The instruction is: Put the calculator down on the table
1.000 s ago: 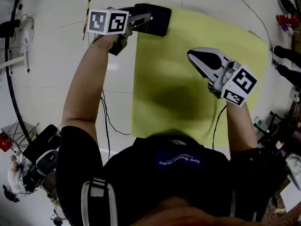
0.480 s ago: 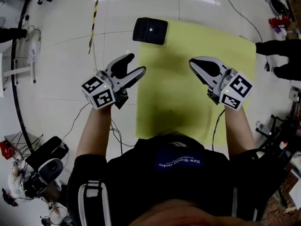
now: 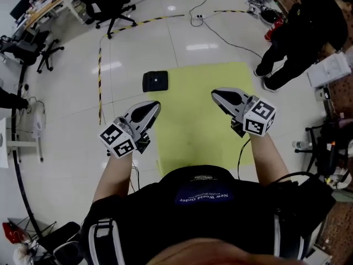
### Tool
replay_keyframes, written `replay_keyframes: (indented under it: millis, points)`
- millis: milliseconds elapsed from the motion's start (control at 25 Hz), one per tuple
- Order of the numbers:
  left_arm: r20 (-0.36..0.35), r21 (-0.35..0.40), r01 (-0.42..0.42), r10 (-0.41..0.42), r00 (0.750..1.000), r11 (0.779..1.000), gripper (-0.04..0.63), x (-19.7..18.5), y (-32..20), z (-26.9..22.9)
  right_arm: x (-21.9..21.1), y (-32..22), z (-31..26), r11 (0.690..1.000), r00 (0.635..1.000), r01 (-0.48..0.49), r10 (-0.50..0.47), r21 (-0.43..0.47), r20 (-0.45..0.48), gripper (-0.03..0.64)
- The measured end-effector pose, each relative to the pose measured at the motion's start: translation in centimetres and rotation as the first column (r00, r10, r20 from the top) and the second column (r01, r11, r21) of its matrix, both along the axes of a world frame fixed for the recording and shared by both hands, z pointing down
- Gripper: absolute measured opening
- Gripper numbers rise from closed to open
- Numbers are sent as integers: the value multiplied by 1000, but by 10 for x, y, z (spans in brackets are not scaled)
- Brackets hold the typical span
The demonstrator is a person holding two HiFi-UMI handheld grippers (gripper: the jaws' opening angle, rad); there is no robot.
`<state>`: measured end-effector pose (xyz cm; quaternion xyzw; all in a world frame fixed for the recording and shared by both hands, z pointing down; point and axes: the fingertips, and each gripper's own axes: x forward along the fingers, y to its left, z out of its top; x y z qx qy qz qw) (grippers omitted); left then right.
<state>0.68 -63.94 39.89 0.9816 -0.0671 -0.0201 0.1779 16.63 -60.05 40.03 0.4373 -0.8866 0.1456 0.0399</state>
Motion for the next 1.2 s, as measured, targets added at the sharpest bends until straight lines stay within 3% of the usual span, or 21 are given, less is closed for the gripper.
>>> replay_keyframes:
  millis: [160, 320, 440, 640, 760, 840, 960, 1200]
  points:
    - [-55, 82, 20, -15, 998, 996, 6, 23, 53, -60, 46, 58, -55, 995, 998, -50, 53, 83, -38, -12]
    - [-73, 134, 81, -72, 995, 988, 6, 45, 114, -92, 74, 117, -105, 987, 995, -25, 41, 160, -96, -12]
    - [-99, 132, 108, -95, 991, 985, 6, 73, 154, -103, 97, 152, -125, 979, 989, 24, 7, 201, -151, -12]
    - [-81, 93, 129, -121, 989, 987, 6, 104, 209, -98, 113, 205, -97, 986, 987, 79, -58, 146, -147, -12]
    - [-101, 72, 124, -116, 988, 990, 6, 116, 229, -101, 115, 209, -100, 989, 995, 79, -72, 122, -62, -12]
    - [-102, 98, 105, -95, 990, 990, 6, 120, 237, -110, 116, 209, -109, 989, 998, 65, -62, 130, -26, -12]
    - [-90, 145, 91, -79, 993, 985, 6, 115, 237, -120, 111, 208, -114, 987, 999, 43, -38, 155, -39, -12]
    - [-105, 146, 108, -93, 990, 983, 6, 95, 234, -129, 100, 209, -113, 988, 999, 37, -32, 149, -40, -14]
